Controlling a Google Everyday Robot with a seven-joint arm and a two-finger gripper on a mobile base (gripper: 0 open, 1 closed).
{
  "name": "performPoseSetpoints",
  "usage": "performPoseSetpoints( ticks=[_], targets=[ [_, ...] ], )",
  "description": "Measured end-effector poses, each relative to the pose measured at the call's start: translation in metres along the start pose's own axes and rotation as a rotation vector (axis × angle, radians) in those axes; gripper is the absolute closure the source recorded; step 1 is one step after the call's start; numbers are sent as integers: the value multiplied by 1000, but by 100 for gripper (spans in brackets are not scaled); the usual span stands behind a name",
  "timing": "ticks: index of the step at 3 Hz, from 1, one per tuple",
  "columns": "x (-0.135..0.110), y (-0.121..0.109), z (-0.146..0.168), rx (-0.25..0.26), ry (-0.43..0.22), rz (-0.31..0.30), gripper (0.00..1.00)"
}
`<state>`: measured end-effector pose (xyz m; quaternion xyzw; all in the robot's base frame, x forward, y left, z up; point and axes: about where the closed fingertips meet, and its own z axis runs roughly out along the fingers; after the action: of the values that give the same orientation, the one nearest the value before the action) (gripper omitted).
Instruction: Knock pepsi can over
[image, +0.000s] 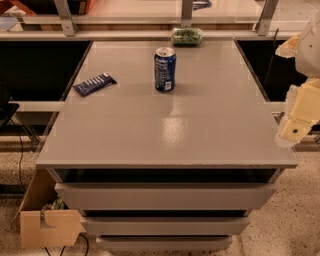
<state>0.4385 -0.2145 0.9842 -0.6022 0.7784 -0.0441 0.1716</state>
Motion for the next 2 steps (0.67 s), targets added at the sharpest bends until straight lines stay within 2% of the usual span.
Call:
performPoseSetpoints(
  ticks=[1, 2],
  targets=[
    [0, 0, 0, 0, 0, 0, 0],
    [1, 1, 3, 5, -31, 23, 0]
  ],
)
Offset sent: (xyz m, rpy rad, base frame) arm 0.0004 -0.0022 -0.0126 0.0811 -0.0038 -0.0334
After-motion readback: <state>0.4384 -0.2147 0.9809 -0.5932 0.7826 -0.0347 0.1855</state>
